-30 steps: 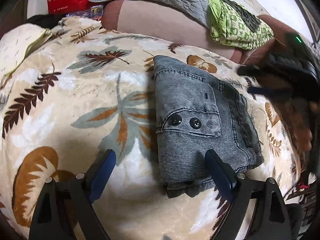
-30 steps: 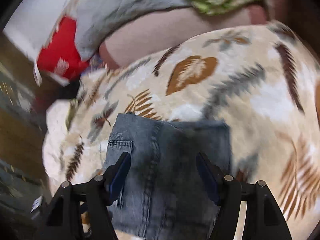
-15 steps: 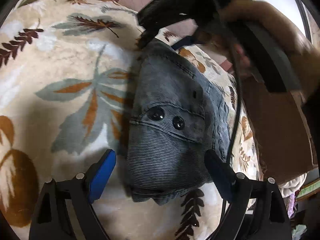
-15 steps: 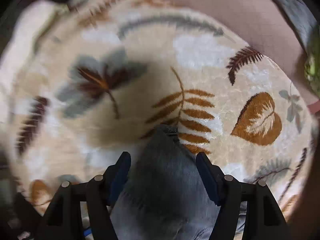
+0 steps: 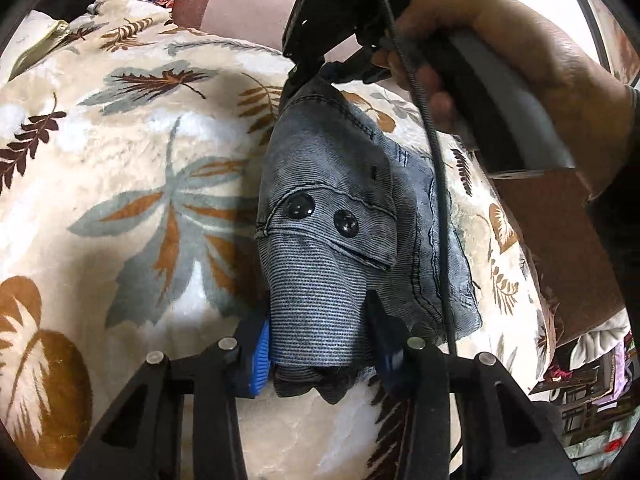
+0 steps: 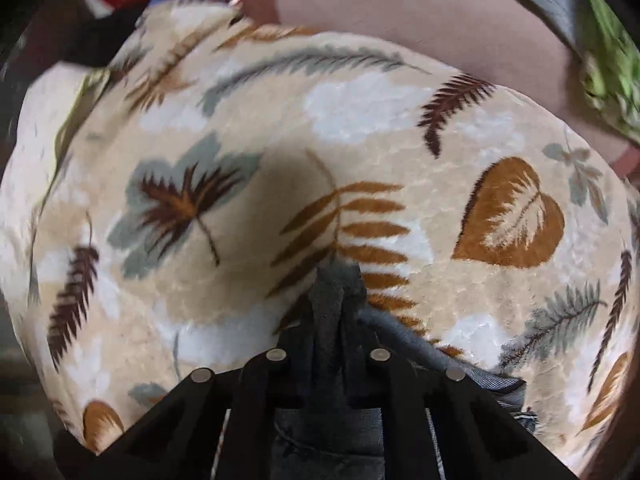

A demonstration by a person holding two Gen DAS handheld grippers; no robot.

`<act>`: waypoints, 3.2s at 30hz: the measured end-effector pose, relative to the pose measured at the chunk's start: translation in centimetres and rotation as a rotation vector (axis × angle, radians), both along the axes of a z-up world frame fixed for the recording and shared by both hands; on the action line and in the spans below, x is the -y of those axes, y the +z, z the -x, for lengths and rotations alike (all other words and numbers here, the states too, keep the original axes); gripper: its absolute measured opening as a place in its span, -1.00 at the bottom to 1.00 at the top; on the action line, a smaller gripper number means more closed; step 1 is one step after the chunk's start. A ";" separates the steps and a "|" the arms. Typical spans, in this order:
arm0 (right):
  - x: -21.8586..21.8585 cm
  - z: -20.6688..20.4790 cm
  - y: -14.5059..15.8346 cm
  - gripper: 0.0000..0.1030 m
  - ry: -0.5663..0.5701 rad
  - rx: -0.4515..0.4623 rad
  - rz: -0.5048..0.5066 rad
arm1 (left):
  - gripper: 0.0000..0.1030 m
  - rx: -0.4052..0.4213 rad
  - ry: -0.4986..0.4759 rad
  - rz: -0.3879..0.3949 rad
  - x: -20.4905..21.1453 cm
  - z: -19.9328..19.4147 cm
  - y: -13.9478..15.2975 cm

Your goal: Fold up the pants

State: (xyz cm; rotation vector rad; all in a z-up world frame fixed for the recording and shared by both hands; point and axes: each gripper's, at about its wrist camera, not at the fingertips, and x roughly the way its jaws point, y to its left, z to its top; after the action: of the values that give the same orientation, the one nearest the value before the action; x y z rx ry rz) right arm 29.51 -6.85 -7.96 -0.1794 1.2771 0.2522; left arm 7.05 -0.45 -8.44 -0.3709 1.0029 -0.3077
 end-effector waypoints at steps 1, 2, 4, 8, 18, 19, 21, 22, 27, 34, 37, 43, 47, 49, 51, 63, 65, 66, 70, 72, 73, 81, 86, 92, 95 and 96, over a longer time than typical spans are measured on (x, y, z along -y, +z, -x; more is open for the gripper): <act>-0.9 -0.5 0.0 -0.84 -0.002 0.011 0.003 | -0.16 0.002 -0.001 -0.004 0.0 0.0 0.0; -1.1 -0.8 -0.1 -0.84 -0.005 0.009 0.003 | -0.16 0.004 -0.002 -0.009 0.1 0.0 0.0; -1.2 -1.0 -0.2 -0.84 -0.008 0.024 0.027 | -0.16 0.002 -0.003 -0.011 0.1 0.1 0.0; 0.0 -1.4 1.0 -0.80 -0.065 0.111 0.040 | -0.15 -0.001 -0.003 -0.009 -0.1 0.3 -0.1; -3.2 0.2 0.5 0.31 0.123 -0.065 0.033 | -0.08 -0.008 0.003 0.009 -0.4 0.1 -0.6; -3.5 0.3 0.0 0.31 0.123 -0.056 0.072 | -0.07 -0.005 0.001 0.005 -0.3 0.1 -0.7; -4.0 0.3 -1.1 0.26 0.127 -0.047 0.134 | -0.07 -0.003 -0.002 0.003 -0.3 0.2 -0.7; -4.2 0.2 -1.9 0.09 0.136 -0.060 0.173 | -0.07 -0.003 -0.002 0.004 -0.4 0.2 -0.8; -3.8 0.6 -2.2 -0.68 0.135 -0.060 0.192 | -0.06 0.005 0.000 -0.007 -0.2 0.3 -0.7; -2.5 0.4 -1.4 -0.69 0.049 0.012 0.161 | -0.05 0.012 -0.004 -0.018 0.1 0.5 -0.4; -1.6 0.1 0.6 -0.68 -0.029 0.118 0.165 | -0.05 0.015 -0.007 -0.030 0.3 0.6 -0.4; 0.9 1.5 3.2 -0.57 -0.040 0.115 0.065 | -0.04 0.008 -0.001 -0.021 0.2 0.7 -0.5; 0.8 2.6 2.5 0.27 -0.019 0.082 0.026 | -0.04 0.011 0.001 -0.022 0.1 0.8 -0.6; 0.3 2.7 2.3 0.27 -0.012 0.080 0.006 | -0.03 0.010 0.001 -0.022 0.2 0.7 -0.6; -0.3 2.5 1.8 0.27 -0.006 0.067 -0.004 | -0.03 0.010 0.000 -0.024 0.1 0.7 -0.6; -3.2 1.2 -1.3 -0.65 0.048 0.021 0.134 | -0.03 0.013 0.002 -0.031 0.1 0.5 -0.3; -2.7 1.0 -0.9 -0.65 0.015 0.042 0.109 | -0.03 0.015 0.001 -0.035 0.2 0.5 -0.3; -2.4 0.9 -0.6 -0.65 -0.008 0.060 0.104 | -0.03 0.018 -0.001 -0.041 0.4 0.6 -0.2; -1.2 0.9 1.2 -0.62 -0.060 0.137 0.078 | -0.03 0.020 -0.003 -0.050 0.6 0.7 -0.2; -0.1 1.6 2.5 -0.61 -0.081 0.180 0.066 | -0.02 0.020 -0.002 -0.051 0.7 0.6 -0.3; 0.5 2.0 3.0 -0.60 -0.091 0.195 0.056 | -0.02 0.018 0.000 -0.050 0.7 0.6 -0.3; 7.1 9.7 2.6 -0.60 -0.114 0.137 -0.115 | -0.02 0.026 0.000 -0.061 0.7 0.9 -0.7; 11.4 11.2 -1.9 -0.50 -0.179 0.049 -0.090 | 0.01 0.039 -0.005 -0.087 0.9 1.1 -0.5; 11.8 14.4 1.1 -0.49 -0.169 0.151 -0.108 | 0.09 0.049 0.009 -0.096 0.6 1.2 -0.3; 13.1 16.7 0.9 -0.45 -0.189 0.169 -0.134 | 0.10 0.058 0.011 -0.114 0.8 1.3 -0.2; 13.7 17.2 -0.3 -0.33 -0.190 0.137 -0.127 | 0.10 0.059 0.013 -0.117 0.9 1.2 -0.2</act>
State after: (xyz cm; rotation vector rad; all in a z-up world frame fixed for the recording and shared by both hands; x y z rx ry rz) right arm 12.29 -20.52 -8.25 0.0334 1.1294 0.1547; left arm 5.82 -1.35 -8.65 -0.2607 0.9560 -0.2454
